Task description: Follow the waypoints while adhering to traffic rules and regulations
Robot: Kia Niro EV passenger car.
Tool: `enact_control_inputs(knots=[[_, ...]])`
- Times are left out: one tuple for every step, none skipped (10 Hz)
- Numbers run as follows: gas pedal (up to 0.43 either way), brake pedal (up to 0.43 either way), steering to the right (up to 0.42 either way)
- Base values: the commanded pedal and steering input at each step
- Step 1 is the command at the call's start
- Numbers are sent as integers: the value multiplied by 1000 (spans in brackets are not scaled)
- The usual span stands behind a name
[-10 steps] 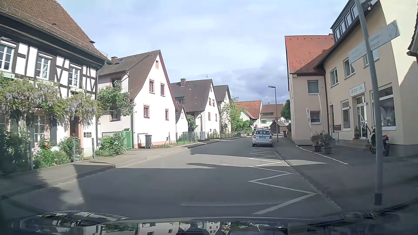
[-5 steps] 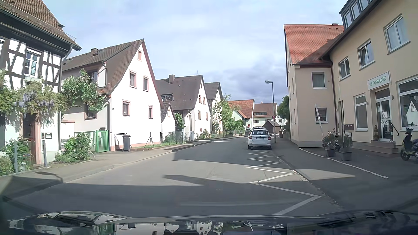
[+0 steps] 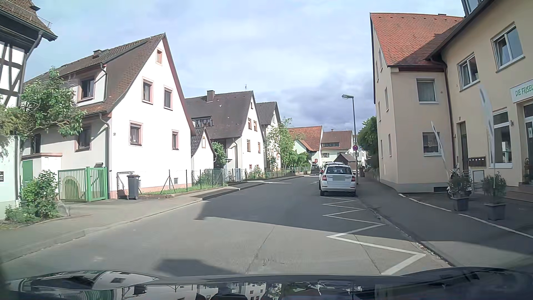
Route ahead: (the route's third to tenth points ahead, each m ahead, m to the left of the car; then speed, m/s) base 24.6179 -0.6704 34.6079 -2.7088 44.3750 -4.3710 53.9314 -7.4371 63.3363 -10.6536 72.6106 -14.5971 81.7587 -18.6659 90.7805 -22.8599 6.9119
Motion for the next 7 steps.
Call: enact_control_inputs(knots=[[118, 0, 3], [110, 0, 3], [87, 0, 3], [87, 0, 0], [79, 0, -5], [79, 0, -8], [87, 0, -8]])
